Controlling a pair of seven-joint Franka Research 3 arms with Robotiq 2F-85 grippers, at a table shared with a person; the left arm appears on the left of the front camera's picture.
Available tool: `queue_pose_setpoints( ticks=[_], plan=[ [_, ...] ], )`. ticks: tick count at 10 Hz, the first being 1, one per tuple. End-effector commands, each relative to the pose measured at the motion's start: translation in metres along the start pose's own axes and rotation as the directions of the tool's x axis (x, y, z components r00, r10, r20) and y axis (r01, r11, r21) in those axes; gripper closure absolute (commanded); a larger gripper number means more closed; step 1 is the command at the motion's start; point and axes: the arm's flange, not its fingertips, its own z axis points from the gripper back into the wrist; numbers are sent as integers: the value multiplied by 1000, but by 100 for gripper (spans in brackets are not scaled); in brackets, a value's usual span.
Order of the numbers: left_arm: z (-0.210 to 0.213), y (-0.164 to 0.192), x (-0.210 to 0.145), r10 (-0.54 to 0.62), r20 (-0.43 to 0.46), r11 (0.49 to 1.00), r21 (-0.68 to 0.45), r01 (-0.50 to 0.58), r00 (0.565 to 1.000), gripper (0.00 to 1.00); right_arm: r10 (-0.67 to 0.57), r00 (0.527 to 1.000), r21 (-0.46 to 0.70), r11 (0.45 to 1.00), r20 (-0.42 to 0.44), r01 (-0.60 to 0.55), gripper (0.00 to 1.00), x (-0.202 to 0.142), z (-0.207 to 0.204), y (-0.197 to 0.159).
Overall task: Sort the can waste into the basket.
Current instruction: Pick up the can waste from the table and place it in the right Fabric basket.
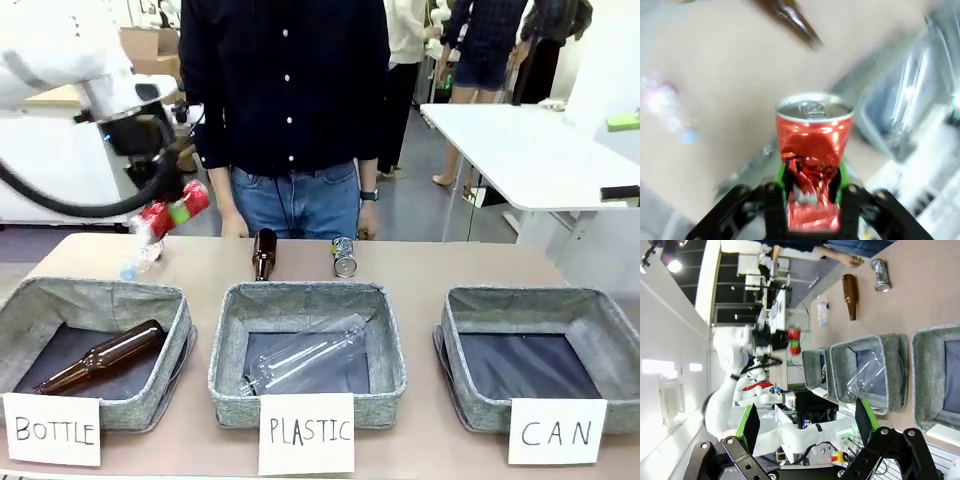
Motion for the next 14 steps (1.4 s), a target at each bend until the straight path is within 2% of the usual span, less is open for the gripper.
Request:
queue_pose_setpoints(
  ticks=[1, 2, 3, 6, 7, 8, 9, 10, 11, 12, 13, 14],
  plan=[
    [-11, -83, -132, -260, 108, 964, 79, 253, 959, 100, 25, 1000, 24, 999, 2, -25, 0, 2, -1, 0],
    [-19, -86, -148, -244, 222, 968, 113, 224, 944, 100, 25, 1000, 24, 999, 2, -25, 0, 2, -1, 0],
    [0, -37, -45, -146, 2, 989, 18, 146, 989, 100, 25, 1000, 24, 999, 2, -25, 0, 2, -1, 0],
    [0, -37, -45, -146, 2, 989, 18, 146, 989, 100, 25, 1000, 24, 999, 2, -25, 0, 2, -1, 0],
    [-9, -52, -72, -179, 36, 983, 39, 178, 983, 59, -1, 1000, -1, 1000, -2, 1, 0, 1, 0, 0],
    [-24, -60, -44, -280, 148, 958, -20, 286, 949, 59, 80, 996, -75, 994, 25, -78, 0, -7, 7, 6],
    [-32, -94, 5, -391, 273, 914, 3, 405, 879, 59, 132, 991, -116, 985, 34, -127, 0, -12, 31, 13],
    [-33, -144, 48, -503, 311, 853, 27, 521, 806, 59, 165, 984, -169, 974, 73, -151, 0, -14, 62, 16],
    [-30, -201, 86, -507, 422, 836, 32, 547, 751, 59, 182, 970, -227, 963, 164, -142, 0, -20, 117, 12],
    [-35, -260, 116, -496, 471, 802, -72, 593, 729, 59, 176, 964, -267, 956, 200, -119, 0, -25, 148, 6],
    [-52, -319, 147, -468, 472, 794, -147, 591, 747, 59, 186, 949, -352, 932, 256, -88, 0, -35, 189, -4],
    [-72, -360, 173, -477, 471, 794, -130, 594, 742, 59, 208, 933, -435, 898, 294, -63, 0, -46, 213, -14]
  ],
)
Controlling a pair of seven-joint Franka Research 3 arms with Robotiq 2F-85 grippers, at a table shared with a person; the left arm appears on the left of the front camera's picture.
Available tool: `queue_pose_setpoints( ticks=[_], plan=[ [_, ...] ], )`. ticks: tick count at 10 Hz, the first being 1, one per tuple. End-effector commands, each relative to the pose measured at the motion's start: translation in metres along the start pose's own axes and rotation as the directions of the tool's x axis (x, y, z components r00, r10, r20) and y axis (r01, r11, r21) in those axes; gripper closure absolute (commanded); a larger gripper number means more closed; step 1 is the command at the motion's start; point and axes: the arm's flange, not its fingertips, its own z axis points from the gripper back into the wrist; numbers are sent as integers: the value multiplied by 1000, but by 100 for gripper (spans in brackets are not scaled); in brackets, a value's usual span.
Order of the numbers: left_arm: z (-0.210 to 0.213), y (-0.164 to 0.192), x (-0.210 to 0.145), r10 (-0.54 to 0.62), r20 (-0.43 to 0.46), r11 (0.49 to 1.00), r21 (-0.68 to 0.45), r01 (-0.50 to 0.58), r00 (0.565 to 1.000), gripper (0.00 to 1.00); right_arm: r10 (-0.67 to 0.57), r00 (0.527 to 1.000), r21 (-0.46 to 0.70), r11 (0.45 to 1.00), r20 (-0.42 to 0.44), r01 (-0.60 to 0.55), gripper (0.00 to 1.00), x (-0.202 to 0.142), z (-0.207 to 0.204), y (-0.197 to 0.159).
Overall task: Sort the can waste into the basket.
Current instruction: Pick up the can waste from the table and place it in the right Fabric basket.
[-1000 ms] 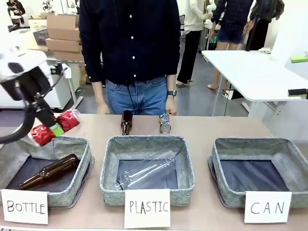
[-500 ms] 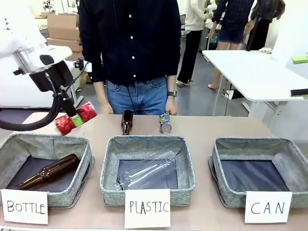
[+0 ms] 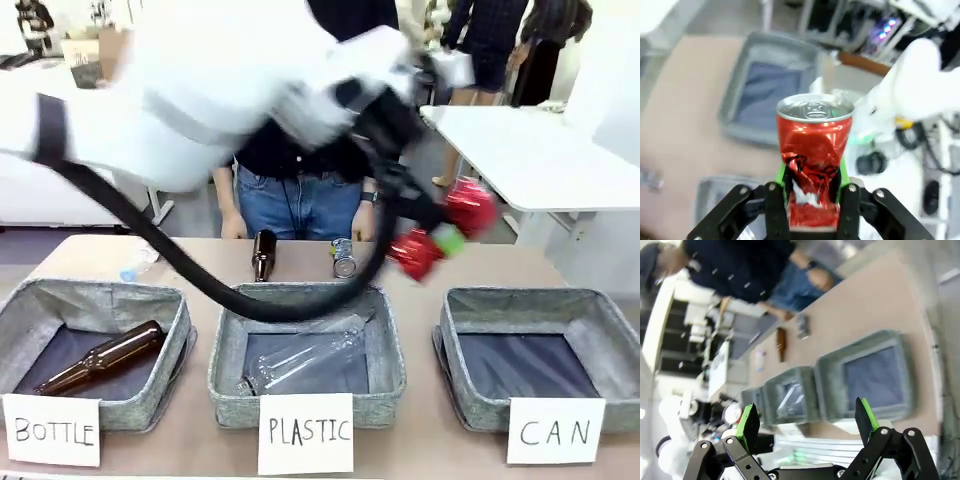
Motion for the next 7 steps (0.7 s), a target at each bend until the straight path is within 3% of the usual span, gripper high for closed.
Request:
queue_pose_setpoints(
  ticks=[1, 3, 4, 5, 7],
  plan=[
    [-61, 21, 41, 0, -39, 999, -45, -2, 999, 59, 54, 999, -160, 986, -5, -54, 0, -3, 13, -26],
    [-143, 31, 85, -32, -77, 997, 74, 38, 997, 59, 68, 997, -231, 971, 25, -60, 0, -14, -4, -39],
    [-172, 48, 91, -1, -140, 997, 77, 12, 990, 59, 29, 999, -153, 988, 22, -25, 0, -7, 26, -30],
    [-117, 7, 50, -32, -21, 999, -17, 32, 999, 59, 29, 999, -153, 988, 22, -25, 0, -7, 26, -30],
    [-117, 7, 50, -32, -21, 999, -17, 32, 999, 59, 29, 999, -153, 988, 22, -25, 0, -7, 26, -30]
  ],
)
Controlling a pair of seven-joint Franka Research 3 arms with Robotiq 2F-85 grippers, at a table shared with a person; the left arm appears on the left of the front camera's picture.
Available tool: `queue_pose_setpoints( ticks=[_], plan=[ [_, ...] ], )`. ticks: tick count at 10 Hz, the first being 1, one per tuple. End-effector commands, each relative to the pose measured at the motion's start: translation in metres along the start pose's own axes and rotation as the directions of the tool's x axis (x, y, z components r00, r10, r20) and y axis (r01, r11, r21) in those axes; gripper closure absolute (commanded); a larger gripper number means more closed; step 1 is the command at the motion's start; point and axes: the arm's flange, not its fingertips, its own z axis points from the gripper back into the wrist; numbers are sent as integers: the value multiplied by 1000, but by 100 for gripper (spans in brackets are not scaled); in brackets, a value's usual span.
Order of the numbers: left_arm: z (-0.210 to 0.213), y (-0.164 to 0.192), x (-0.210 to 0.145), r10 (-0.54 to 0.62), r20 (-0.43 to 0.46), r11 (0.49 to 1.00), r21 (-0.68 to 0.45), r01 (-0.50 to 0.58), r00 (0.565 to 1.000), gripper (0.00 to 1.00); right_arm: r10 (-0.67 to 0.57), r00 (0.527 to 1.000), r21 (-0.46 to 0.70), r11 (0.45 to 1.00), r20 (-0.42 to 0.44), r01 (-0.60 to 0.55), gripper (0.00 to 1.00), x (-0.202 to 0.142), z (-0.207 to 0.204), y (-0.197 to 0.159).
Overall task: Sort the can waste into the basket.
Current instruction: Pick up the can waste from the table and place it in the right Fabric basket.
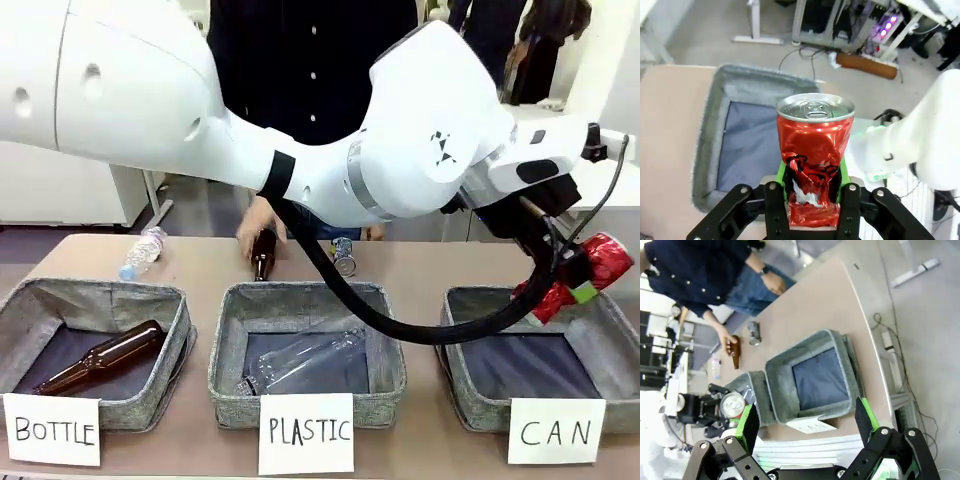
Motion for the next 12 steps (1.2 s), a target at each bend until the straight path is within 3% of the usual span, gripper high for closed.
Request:
queue_pose_setpoints(
  ticks=[1, 2, 4, 7, 8, 9, 12],
  plan=[
    [22, -14, -14, 4, 14, 1000, -21, -4, 1000, 59, -21, 1000, 22, 1000, 0, 21, 0, 0, 7, 2],
    [0, 0, 0, 0, 0, 1000, 0, 0, 1000, 59, -21, 1000, 22, 1000, 0, 21, 0, 0, 7, 2],
    [-38, 19, -9, -28, -17, 999, 23, 28, 999, 59, -21, 1000, 22, 1000, 0, 21, 0, 0, 7, 2],
    [-59, 27, -18, -23, -34, 999, 40, 24, 999, 59, -21, 1000, 22, 1000, 0, 21, 0, 0, 7, 2],
    [-60, 28, -20, -12, -30, 999, 51, 14, 999, 42, -21, 1000, 22, 1000, 0, 21, 0, 0, 7, 2],
    [-62, 27, -20, -26, -38, 999, 44, 27, 999, 2, -21, 1000, 22, 1000, 0, 21, 0, 0, 7, 2],
    [-63, 25, -21, -27, -36, 999, 40, 29, 999, 0, -21, 1000, 22, 1000, 0, 21, 0, 0, 7, 2]
  ],
)
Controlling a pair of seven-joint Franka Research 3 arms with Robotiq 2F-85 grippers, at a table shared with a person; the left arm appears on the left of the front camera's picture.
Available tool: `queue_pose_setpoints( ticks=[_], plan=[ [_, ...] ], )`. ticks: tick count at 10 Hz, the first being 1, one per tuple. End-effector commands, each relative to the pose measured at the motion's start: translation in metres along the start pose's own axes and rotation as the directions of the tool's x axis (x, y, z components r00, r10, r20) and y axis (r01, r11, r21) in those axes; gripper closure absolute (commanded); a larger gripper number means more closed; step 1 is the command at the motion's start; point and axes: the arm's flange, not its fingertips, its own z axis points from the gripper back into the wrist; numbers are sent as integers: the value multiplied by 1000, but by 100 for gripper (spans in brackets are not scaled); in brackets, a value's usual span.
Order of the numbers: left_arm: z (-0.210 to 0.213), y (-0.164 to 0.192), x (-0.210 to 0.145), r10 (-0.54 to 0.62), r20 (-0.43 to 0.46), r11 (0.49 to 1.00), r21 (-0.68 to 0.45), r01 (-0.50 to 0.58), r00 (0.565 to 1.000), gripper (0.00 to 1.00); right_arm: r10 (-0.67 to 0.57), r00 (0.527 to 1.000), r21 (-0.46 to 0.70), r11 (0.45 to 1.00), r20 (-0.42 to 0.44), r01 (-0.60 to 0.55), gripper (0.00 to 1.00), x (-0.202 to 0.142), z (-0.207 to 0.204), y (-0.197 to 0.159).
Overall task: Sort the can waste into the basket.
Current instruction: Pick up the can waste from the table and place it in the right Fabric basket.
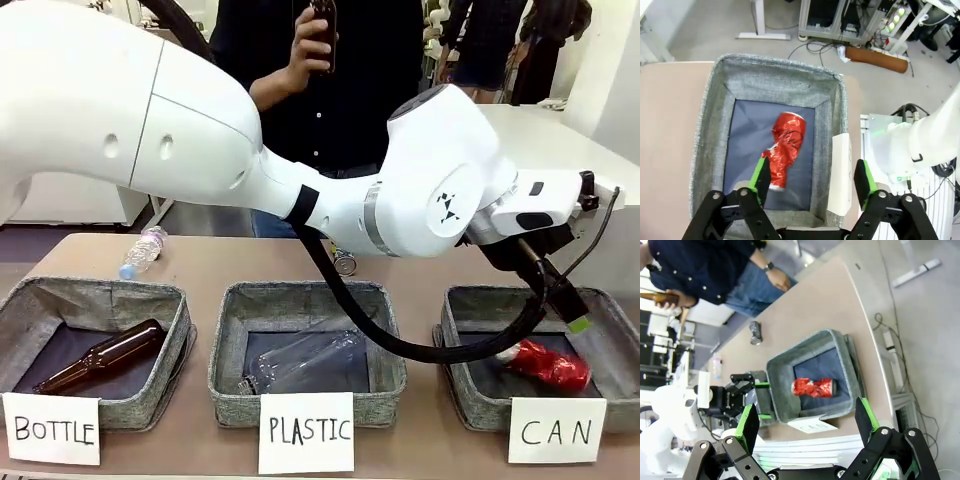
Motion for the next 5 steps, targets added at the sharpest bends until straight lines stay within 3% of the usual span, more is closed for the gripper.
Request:
queue_pose_setpoints(
  ticks=[1, 3, 4, 5],
  plan=[
    [4, -3, 4, 19, 5, 1000, 8, -19, 1000, 0, -20, 1000, 18, 1000, 1, 20, 0, -1, 7, 2],
    [11, 0, 5, 41, 23, 999, 6, -41, 999, 0, -20, 1000, 18, 1000, 1, 20, 0, -1, 7, 2],
    [19, 2, 5, 108, 14, 994, 5, -108, 994, 0, 0, 1000, 0, 1000, 0, 0, 0, 0, 0, 0],
    [55, 2, 5, 174, 16, 985, -8, -174, 985, 0, 2, 1000, 28, 1000, 17, -2, 0, 1, -9, 7]
  ],
)
